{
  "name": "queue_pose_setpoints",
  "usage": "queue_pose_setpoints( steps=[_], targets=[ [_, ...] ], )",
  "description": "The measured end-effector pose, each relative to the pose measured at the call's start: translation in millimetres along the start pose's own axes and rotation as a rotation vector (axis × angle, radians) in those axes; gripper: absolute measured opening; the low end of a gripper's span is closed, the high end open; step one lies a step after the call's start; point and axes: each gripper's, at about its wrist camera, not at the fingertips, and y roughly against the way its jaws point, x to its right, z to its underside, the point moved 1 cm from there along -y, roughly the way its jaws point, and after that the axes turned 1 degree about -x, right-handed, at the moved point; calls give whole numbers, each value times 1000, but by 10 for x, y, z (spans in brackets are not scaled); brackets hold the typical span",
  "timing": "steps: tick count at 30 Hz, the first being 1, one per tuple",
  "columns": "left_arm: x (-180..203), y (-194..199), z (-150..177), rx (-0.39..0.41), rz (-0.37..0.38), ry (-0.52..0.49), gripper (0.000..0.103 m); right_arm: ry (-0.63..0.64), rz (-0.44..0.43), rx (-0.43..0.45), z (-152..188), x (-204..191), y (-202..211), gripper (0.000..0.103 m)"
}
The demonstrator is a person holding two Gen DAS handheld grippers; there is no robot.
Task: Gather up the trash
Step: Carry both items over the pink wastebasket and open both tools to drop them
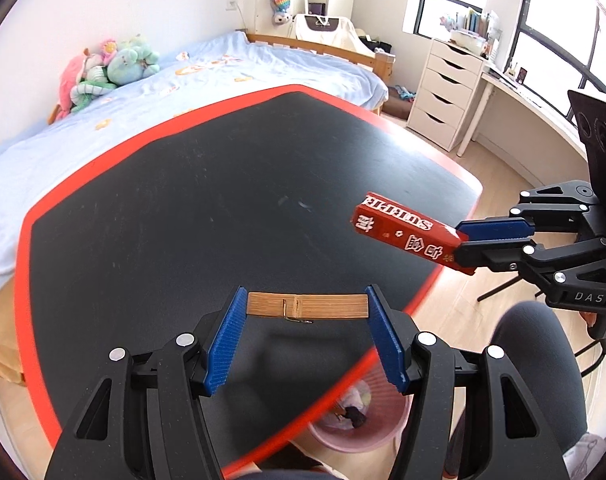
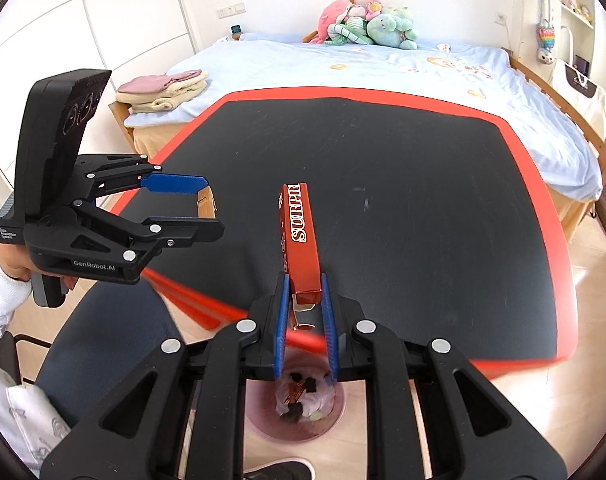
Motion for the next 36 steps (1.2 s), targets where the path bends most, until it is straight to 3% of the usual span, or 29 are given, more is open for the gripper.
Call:
queue_pose_setpoints(
  steps=[9,18,28,29,30,31,32,36],
  targets=[
    [352,190,365,0,32,-9,59,-15,0,-3,486,-231,320,15],
    [539,154,630,-37,69,-20,59,-50,-17,-66,936,-323,284,15],
    [619,142,663,-37,101,-27,60,-63,-36,-84,1019,-340,223,19],
    [611,138,667,-33,99,-27,69,-71,-26,-79,1012,-319,215,30],
    [609,138,669,-23,94,-28,79,-75,-18,-78,1006,-297,206,58],
    [598,154,664,0,95,-22,92,-81,-12,-72,1000,-292,203,72],
    [595,160,661,12,97,-19,92,-90,-16,-58,995,-277,216,84],
    [565,135,657,4,87,-1,95,-103,-13,-51,989,-259,221,89]
  ],
)
